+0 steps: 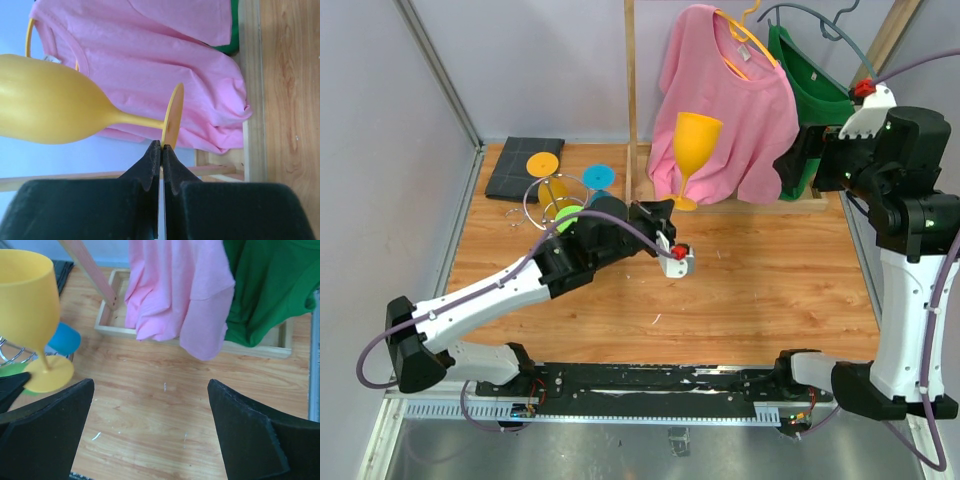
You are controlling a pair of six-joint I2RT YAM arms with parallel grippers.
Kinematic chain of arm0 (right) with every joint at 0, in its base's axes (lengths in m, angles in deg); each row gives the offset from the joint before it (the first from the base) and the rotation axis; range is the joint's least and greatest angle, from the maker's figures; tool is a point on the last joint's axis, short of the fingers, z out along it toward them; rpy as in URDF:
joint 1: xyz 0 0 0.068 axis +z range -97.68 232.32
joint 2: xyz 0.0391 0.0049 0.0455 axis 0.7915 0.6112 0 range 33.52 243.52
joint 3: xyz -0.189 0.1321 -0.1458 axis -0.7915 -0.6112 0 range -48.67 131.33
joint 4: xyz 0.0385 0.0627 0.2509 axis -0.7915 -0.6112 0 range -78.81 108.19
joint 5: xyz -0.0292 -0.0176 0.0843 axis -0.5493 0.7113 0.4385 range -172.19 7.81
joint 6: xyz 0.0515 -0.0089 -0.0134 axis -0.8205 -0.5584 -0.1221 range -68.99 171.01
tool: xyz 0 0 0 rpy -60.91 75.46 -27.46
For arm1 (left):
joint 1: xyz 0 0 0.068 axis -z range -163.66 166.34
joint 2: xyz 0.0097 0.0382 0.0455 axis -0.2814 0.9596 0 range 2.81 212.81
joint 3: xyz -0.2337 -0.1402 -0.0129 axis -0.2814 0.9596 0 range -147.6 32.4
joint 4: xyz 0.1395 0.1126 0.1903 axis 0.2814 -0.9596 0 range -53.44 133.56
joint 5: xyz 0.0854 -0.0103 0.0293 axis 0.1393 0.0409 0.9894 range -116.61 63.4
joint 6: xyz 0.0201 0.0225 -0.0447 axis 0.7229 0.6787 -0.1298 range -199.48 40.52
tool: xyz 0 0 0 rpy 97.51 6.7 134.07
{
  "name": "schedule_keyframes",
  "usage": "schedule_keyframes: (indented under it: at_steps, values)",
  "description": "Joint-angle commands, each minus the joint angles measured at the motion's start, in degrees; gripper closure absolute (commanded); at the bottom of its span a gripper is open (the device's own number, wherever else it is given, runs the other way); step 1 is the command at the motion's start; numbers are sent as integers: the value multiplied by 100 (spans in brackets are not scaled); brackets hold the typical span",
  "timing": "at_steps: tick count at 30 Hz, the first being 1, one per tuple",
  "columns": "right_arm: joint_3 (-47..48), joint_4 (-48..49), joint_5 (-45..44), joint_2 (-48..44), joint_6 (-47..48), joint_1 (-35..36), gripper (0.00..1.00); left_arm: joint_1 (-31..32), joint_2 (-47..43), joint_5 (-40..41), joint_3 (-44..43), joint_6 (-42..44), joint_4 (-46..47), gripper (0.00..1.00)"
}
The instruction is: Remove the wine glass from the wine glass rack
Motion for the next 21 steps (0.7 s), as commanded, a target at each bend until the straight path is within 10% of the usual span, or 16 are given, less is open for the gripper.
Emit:
schedule_keyframes:
  at_steps: [1, 21]
  values:
    - [340, -780, 826, 212, 54, 75, 1, 159, -164, 211, 812, 1086, 1812, 100]
    - [-388, -1365, 2352, -415, 745, 218, 4, 588, -517, -1425, 2350, 2579, 2369, 100]
